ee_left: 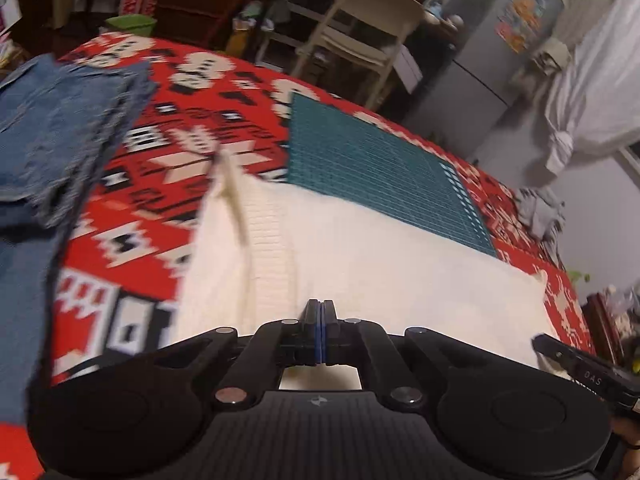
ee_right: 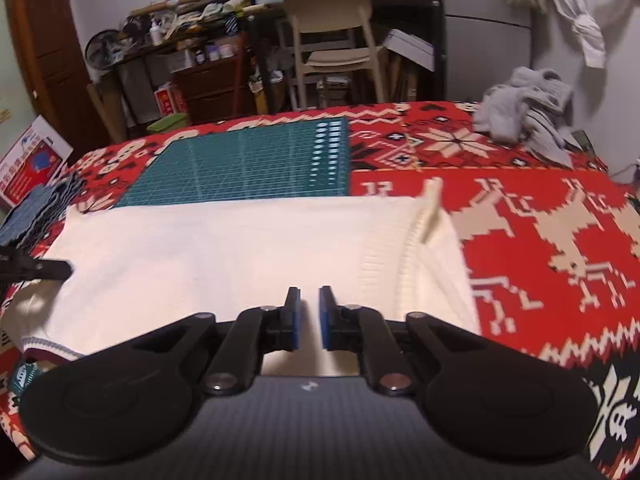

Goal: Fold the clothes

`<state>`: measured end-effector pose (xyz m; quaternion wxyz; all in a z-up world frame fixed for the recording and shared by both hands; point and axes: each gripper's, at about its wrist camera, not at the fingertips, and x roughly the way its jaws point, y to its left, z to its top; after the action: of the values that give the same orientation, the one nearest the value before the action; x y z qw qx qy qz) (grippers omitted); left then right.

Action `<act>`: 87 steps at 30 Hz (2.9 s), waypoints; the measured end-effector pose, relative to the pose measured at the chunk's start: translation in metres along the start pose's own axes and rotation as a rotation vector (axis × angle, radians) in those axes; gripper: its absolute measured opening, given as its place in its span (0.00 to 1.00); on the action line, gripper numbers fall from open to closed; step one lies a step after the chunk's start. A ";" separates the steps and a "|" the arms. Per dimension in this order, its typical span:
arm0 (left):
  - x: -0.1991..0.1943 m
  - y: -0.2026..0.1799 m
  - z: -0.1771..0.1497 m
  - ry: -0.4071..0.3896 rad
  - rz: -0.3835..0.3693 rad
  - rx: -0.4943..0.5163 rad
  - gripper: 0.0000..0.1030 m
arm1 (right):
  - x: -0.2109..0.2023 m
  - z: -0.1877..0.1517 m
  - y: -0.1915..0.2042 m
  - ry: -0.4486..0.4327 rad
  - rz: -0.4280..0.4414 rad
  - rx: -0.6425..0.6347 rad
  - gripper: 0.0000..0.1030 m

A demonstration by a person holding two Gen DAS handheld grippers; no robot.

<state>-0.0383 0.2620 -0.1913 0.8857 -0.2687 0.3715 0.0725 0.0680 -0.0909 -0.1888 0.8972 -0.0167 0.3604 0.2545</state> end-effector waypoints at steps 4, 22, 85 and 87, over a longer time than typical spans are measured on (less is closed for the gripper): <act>-0.013 0.011 -0.007 0.002 -0.011 -0.038 0.03 | -0.008 -0.005 -0.014 0.006 -0.017 0.008 0.04; 0.008 0.023 0.018 0.009 -0.046 -0.125 0.02 | 0.020 0.018 -0.019 0.000 0.010 0.113 0.06; -0.053 0.024 -0.048 0.030 0.020 -0.070 0.02 | -0.059 -0.038 -0.018 0.073 -0.039 -0.027 0.12; -0.059 0.025 -0.049 0.020 0.001 -0.084 0.02 | -0.065 -0.040 -0.016 0.066 -0.038 -0.023 0.12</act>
<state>-0.1189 0.2616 -0.1894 0.8700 -0.3061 0.3770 0.0857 0.0105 -0.1427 -0.1781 0.8894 -0.0423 0.3863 0.2410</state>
